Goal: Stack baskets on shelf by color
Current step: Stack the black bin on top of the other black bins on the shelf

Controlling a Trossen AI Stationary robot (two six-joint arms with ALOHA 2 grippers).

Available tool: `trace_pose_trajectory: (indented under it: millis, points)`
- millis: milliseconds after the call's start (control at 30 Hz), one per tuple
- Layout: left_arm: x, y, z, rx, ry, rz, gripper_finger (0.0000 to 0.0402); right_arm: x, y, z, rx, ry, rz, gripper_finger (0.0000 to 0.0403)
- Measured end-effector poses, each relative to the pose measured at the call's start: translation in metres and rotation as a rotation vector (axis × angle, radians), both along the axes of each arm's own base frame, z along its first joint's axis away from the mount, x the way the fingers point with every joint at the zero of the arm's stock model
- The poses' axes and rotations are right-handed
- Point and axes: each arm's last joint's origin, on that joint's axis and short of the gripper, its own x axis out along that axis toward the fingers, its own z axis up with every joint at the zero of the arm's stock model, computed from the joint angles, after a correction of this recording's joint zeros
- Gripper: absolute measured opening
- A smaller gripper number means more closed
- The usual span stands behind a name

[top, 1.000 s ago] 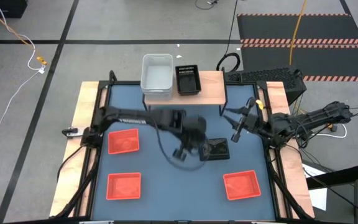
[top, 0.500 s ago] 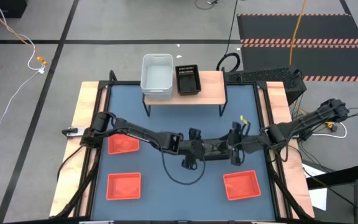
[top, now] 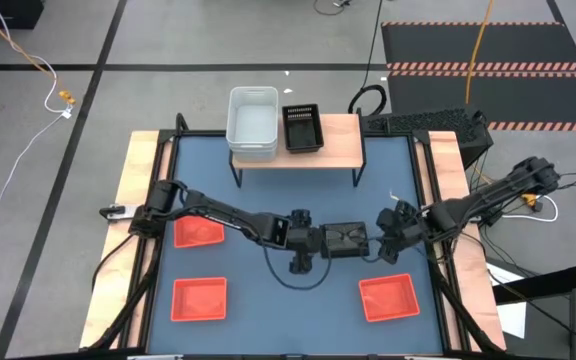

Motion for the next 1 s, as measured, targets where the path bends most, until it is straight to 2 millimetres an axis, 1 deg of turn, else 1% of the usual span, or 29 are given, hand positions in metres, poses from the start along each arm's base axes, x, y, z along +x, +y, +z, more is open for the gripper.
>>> trace_pose_trajectory:
  millis: [67,167,233,333,433,533,667,733,900,1000]
  points:
    - [0.000,0.003,-0.007,-0.005,-0.012,0.071,0.0351,-0.001,-0.001,-0.012,-0.007,0.037,-0.025,0.0175]
    - [-0.003,0.008,-0.017,-0.003,-0.001,0.086,0.0321,0.000,-0.002,-0.025,-0.033,0.063,-0.057,0.0166]
    - [-0.002,0.010,-0.021,-0.013,-0.035,0.093,0.0295,0.001,-0.002,-0.031,-0.062,0.048,-0.080,0.0160]
    - [-0.001,0.016,-0.023,-0.043,-0.054,0.142,0.0249,0.004,-0.002,-0.037,-0.095,0.010,-0.096,0.0152]
    - [0.001,0.028,-0.024,-0.092,-0.076,0.239,0.0205,0.007,-0.004,-0.041,-0.124,-0.018,-0.105,0.0145]
    - [0.002,0.038,-0.028,-0.105,-0.069,0.277,0.0168,0.009,-0.008,-0.044,-0.158,-0.059,-0.116,0.0137]
    - [0.008,0.038,-0.035,-0.184,-0.090,0.235,0.0125,0.017,-0.008,-0.052,-0.123,-0.179,-0.038,0.0118]
    - [0.011,0.035,-0.043,-0.201,-0.100,0.214,0.0104,0.019,-0.009,-0.056,-0.108,-0.214,-0.008,0.0104]
    - [0.013,0.029,-0.046,-0.135,-0.107,0.151,0.0058,0.017,-0.014,-0.060,-0.096,-0.203,-0.016,0.0065]
    - [0.012,0.028,-0.043,-0.082,-0.104,0.121,0.0032,0.017,-0.014,-0.059,-0.121,-0.205,0.028,0.0044]
